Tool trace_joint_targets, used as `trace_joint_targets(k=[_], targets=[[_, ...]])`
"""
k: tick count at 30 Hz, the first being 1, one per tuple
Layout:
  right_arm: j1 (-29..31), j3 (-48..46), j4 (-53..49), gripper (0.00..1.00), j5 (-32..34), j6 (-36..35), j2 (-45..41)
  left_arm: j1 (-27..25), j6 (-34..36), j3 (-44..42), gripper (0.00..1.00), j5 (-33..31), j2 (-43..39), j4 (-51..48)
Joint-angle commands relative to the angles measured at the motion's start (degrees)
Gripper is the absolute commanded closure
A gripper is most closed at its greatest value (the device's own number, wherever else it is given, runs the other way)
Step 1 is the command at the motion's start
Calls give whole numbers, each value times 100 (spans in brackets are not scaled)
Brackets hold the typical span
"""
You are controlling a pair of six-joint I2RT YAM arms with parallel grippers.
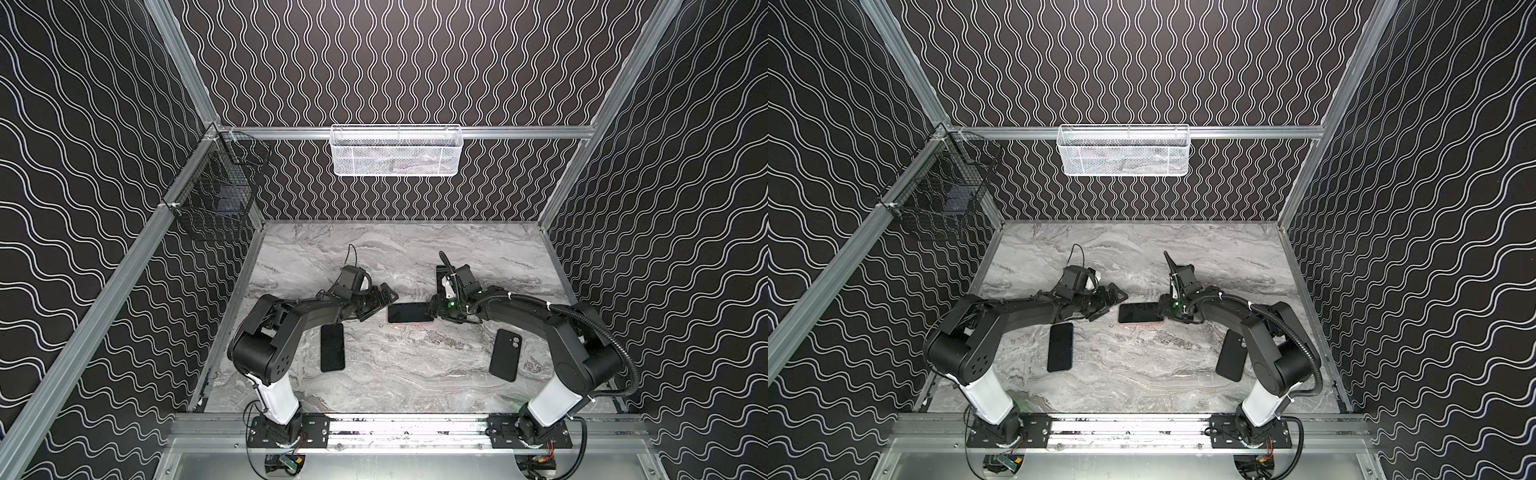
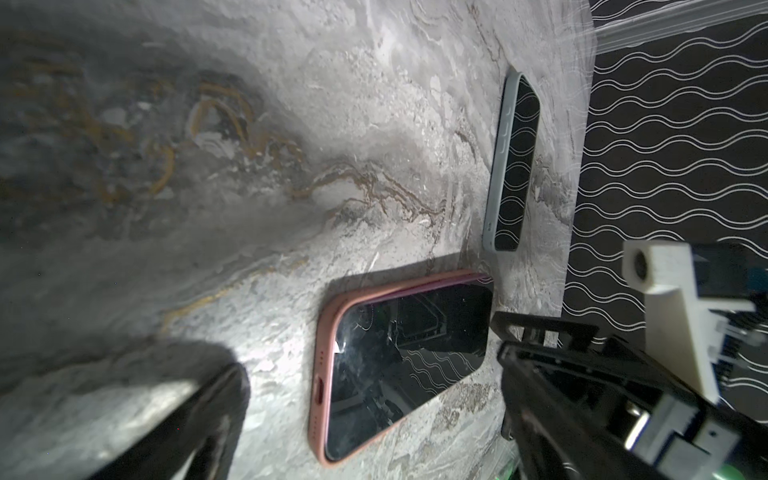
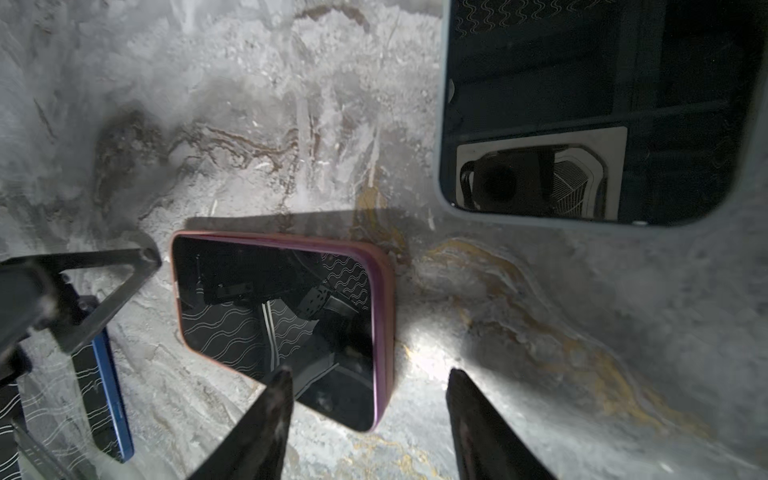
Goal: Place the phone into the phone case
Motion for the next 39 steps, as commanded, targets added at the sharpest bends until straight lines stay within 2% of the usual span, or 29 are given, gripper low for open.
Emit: trace_joint_targets(k=[1,16,31,39], targets=[[0,13,108,39,-33,-24,110,-6,60,-32,1,62,-22,11],[174,218,-351,63,798,-163,323,-5,25,-157,1,92,48,131],[532,649,-760,65,1475,-137,908,-3,-108,-182,1,107,118,279],[743,693,-1125,65,2010,-104,649,-4,-102,-175,2,88,82,243]])
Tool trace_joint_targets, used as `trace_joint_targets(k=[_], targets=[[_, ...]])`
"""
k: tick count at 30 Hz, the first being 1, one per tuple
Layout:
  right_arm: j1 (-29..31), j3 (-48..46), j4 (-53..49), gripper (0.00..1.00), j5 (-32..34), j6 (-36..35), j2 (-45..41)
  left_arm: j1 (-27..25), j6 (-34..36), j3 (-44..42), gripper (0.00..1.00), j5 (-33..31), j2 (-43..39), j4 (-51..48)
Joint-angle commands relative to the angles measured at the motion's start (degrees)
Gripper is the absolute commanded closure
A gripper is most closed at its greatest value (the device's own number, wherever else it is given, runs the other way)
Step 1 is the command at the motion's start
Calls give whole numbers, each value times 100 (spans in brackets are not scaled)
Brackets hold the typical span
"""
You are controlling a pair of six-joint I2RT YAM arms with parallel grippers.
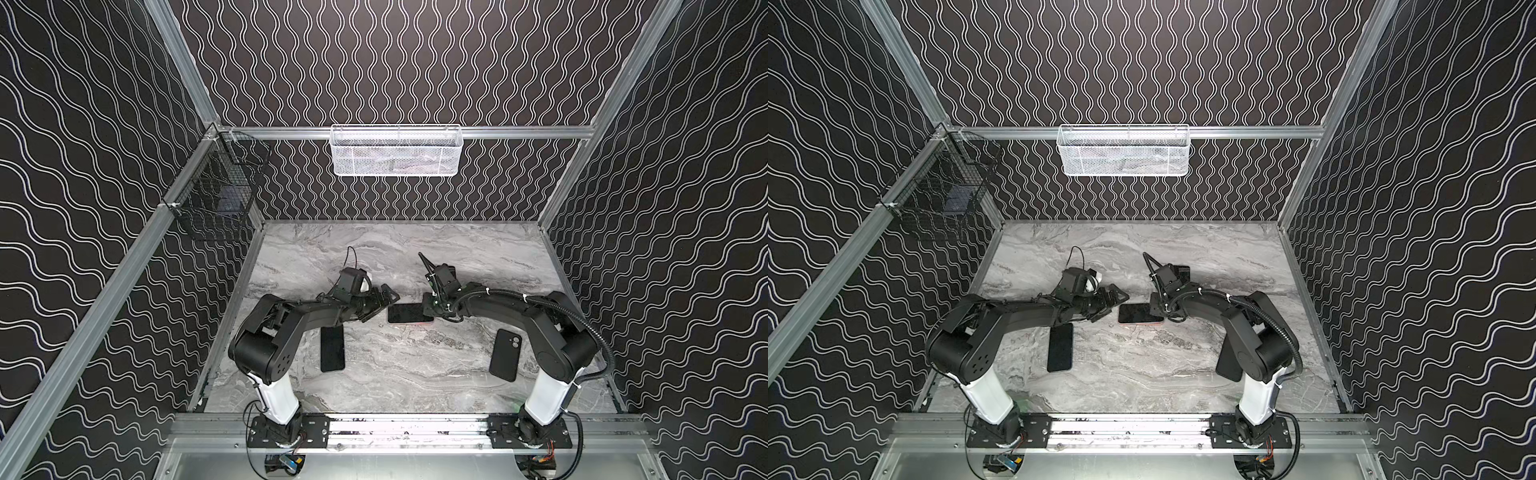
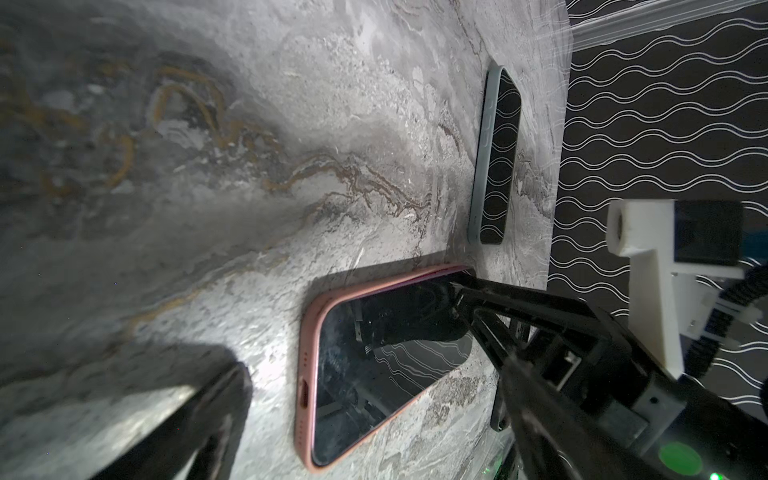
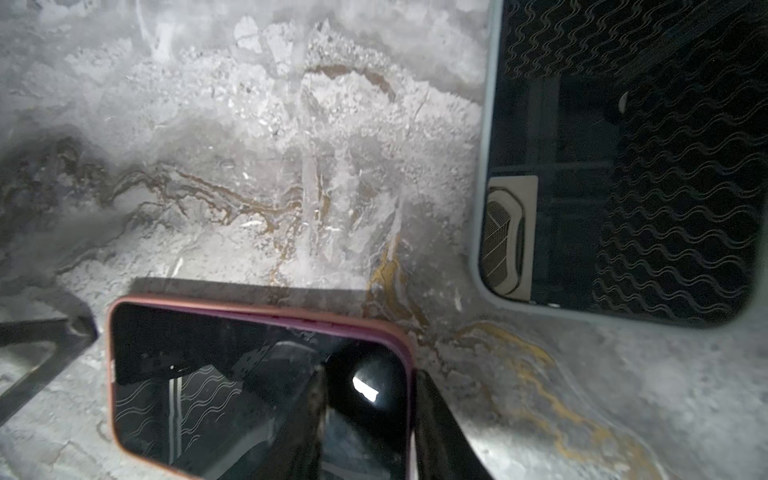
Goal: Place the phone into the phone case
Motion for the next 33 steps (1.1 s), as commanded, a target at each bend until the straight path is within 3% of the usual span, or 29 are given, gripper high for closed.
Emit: trace_joint_targets(k=[1,12,20,26,33], targets=[[86,-18,-969,65,450,-16,-85,-1,-11,-3,1,-68,7,-213],[246,108,-1287,65,728,16,-343,-6,-30,-17,1,-71,-53,-189],[339,187,-1200,79,706,2,-124,0,-15,-47,1,-71,-98,-197],[437,272,-1217,100,718,21,-26,1,-42,-49,2,-30,-60,-163],[555,307,-1184,100,648,58,99,0,-53,-13,1,-35,-41,-166]])
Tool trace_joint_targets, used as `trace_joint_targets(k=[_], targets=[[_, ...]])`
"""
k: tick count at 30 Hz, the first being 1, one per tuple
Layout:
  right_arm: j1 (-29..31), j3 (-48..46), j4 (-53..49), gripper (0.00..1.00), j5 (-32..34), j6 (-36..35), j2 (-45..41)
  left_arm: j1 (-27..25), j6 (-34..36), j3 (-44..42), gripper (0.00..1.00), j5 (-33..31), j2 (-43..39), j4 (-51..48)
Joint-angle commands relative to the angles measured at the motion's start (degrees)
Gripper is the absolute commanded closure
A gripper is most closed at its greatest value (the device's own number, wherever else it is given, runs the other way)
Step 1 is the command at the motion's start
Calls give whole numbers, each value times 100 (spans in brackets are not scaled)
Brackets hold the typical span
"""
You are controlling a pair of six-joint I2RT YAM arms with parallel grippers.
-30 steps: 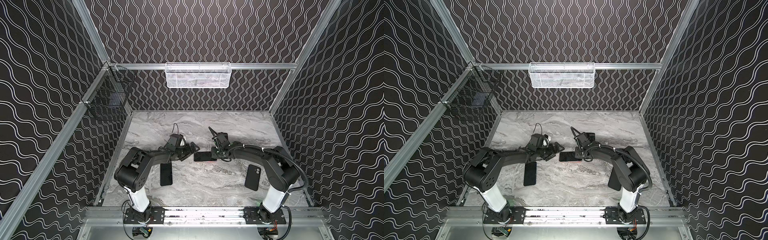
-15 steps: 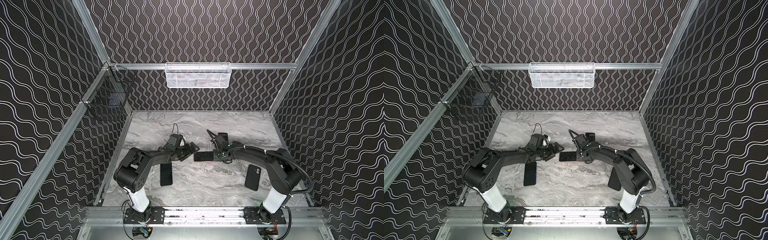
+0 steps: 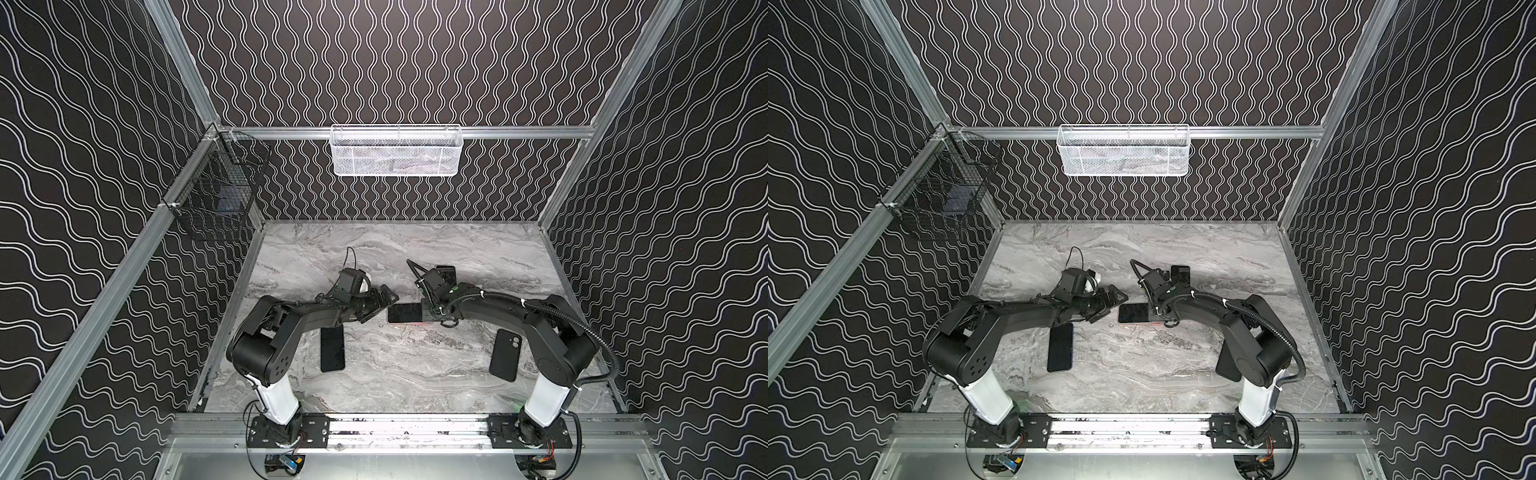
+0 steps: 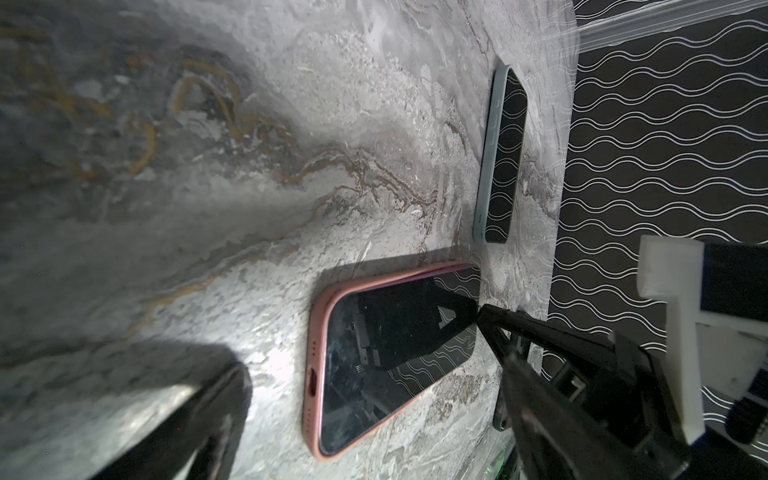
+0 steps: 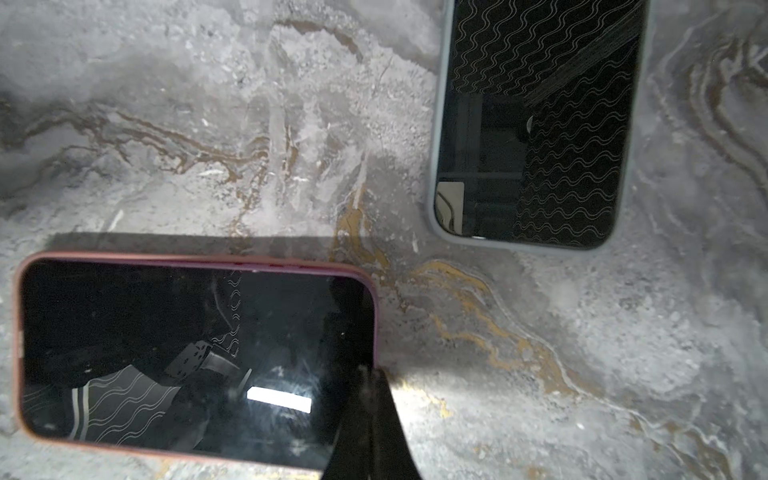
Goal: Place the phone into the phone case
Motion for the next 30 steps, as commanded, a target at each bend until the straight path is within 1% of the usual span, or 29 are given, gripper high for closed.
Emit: trace_joint_targets(k=[1,7,10,12,13,16,18,19,22,25,30], targets=[[62,-7,-220,100,-358,67,135,-5,-45,28,1,-15,42,-51],[94,-37,-104,100,-566,86,153,-4,-49,62,1,2,85,-27],[85,-53,-95,100,-573,99,11,-4,-33,56,1,9,60,-52],[48,-100,-57,89,-554,121,-226,-8,17,76,1,0,46,-114],[0,-137,-20,86,-584,121,-370,-8,38,81,1,11,42,-139],[-203,-223,60,71,-772,112,-751,-7,91,98,2,62,33,-198],[-369,-310,138,65,-977,82,-938,-8,155,115,2,111,23,-263],[-480,-357,203,60,-1116,54,-1007,-5,192,128,2,156,24,-285],[-794,-560,485,48,-1703,-71,-1091,-8,349,224,1,382,90,-396],[-1035,-808,845,42,-2409,-211,-1035,-4,475,299,1,606,172,-450],[-1158,-1012,1416,38,-3271,-278,-723,-4,558,279,2,773,234,-457]])
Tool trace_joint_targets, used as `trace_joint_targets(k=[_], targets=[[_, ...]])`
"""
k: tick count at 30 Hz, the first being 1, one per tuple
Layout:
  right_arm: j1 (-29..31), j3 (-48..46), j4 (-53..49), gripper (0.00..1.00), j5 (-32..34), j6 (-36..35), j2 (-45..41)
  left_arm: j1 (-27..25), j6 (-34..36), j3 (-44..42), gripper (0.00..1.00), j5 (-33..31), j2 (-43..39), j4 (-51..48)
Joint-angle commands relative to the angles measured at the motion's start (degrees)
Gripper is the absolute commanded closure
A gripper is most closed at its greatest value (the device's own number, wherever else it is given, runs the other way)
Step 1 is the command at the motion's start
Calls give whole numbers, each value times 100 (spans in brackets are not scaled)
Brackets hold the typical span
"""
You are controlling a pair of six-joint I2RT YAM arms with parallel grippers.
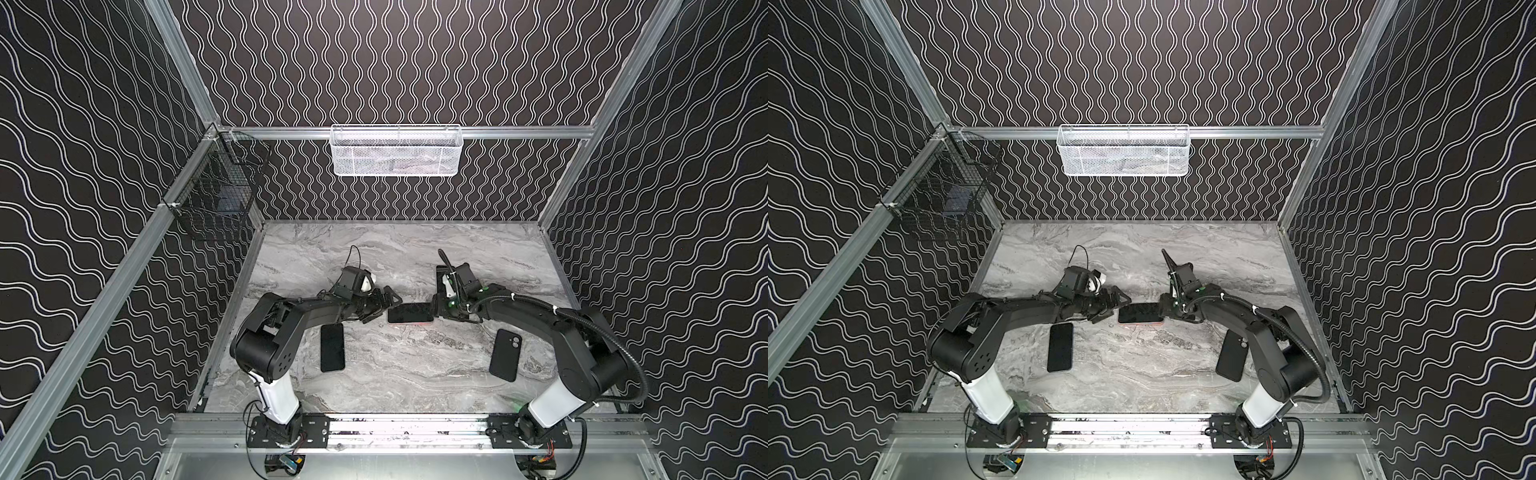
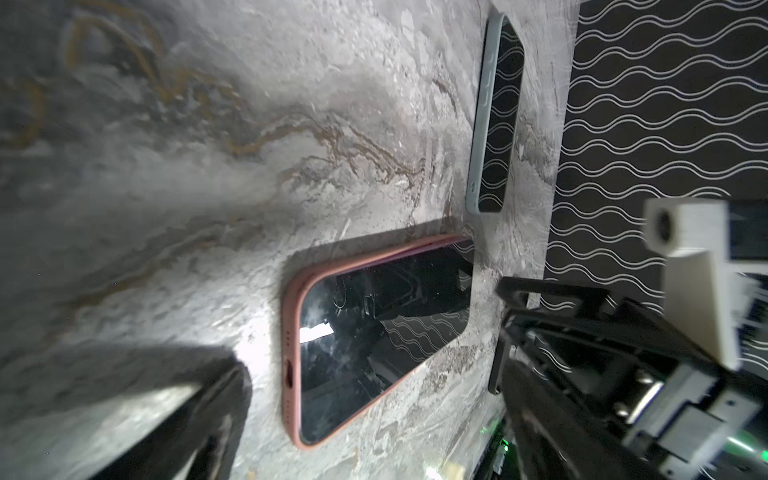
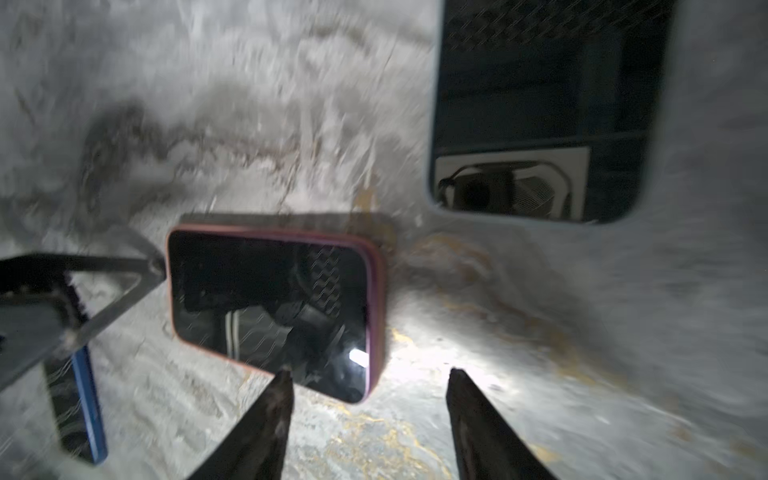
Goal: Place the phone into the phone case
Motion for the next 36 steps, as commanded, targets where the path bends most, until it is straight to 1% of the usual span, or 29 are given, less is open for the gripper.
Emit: trace_joint_targets(k=[1,7,14,27,30,36], targets=[[-73,-83,650,38,-914,-95,195,-7,213,2,1,191,68,-95],[-166,-314,1215,38,-1495,48,465,-2,153,-68,1,256,154,32],[-227,-517,1786,38,-2035,125,520,-55,136,-51,1,263,235,72],[-382,-747,2918,39,-2932,580,149,-95,120,-120,1,310,243,151],[-383,-810,3075,40,-3014,664,63,-89,136,-122,2,315,233,127],[-384,-675,2785,49,-2840,573,185,-96,170,-76,1,284,184,64]])
